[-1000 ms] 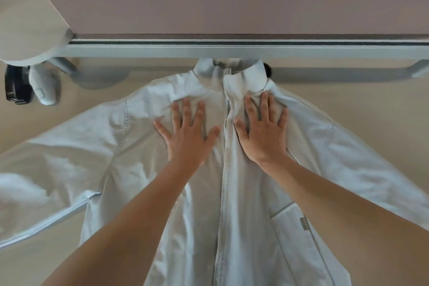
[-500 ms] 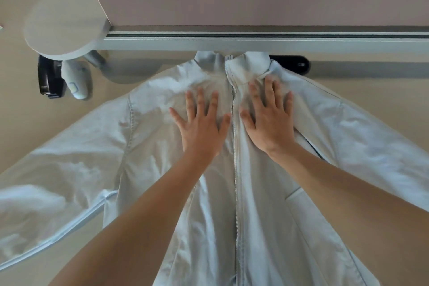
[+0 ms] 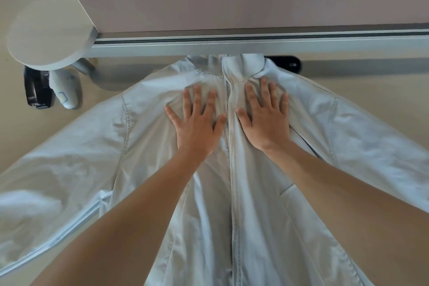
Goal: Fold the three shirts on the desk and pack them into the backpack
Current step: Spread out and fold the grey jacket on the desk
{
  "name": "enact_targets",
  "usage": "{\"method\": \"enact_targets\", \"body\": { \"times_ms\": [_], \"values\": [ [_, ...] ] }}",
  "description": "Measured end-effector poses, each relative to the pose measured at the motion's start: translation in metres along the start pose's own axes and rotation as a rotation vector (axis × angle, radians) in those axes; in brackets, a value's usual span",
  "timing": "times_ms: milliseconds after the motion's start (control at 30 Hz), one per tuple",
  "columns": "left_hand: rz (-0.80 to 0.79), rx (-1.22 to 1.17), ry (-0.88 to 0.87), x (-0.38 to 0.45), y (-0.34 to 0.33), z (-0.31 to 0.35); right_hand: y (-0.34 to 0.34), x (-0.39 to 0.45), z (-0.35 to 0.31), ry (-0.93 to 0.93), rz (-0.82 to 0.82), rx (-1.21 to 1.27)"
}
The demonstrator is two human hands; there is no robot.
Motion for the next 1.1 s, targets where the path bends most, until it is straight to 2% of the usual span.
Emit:
{"method": "enact_targets", "body": {
  "times_ms": [133,300,367,433,533,633,767,933,1100],
  "values": [
    [0.032,-0.077,-0.076,-0.037,0.001,0.025,0.01,-0.056,0.017,-0.01,0.071,0.005],
    [-0.081,-0.071,-0.059,-0.058,-0.011,0.048,-0.008,-0.086,0.034,-0.011,-0.014,-0.053],
    [-0.126,-0.084,-0.029,-0.051,-0.004,0.055,-0.008,-0.08,0.034,-0.006,-0.04,-0.003],
    [-0.134,-0.146,0.023,-0.048,0.009,0.07,0.002,-0.082,0.038,0.002,-0.062,0.152],
    [-0.044,-0.229,0.033,-0.057,0.026,0.105,0.028,-0.104,0.07,-0.13,0.062,0.412],
    [-0.016,-0.227,-0.043,-0.072,0.032,0.149,0.054,-0.144,0.132,-0.319,0.189,0.481],
    [-0.113,-0.249,-0.176,-0.093,0.019,0.225,0.081,-0.199,0.23,-0.49,0.272,0.36],
    [-0.194,-0.158,-0.411,-0.126,-0.009,0.335,0.091,-0.252,0.316,-0.604,0.197,0.138],
    [-0.258,0.006,-0.412,-0.149,-0.046,0.383,0.053,-0.28,0.371,-0.646,0.069,0.074]
  ]
}}
Point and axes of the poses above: each hand's wrist, its own x-axis towards the middle knuckle, its own y-axis out of the back of the hand, z = x × y, the point moved 3 cm from there along x, towards the middle knuckle, and after that the axes turned 8 degrees about -y, right-handed, at the moved point
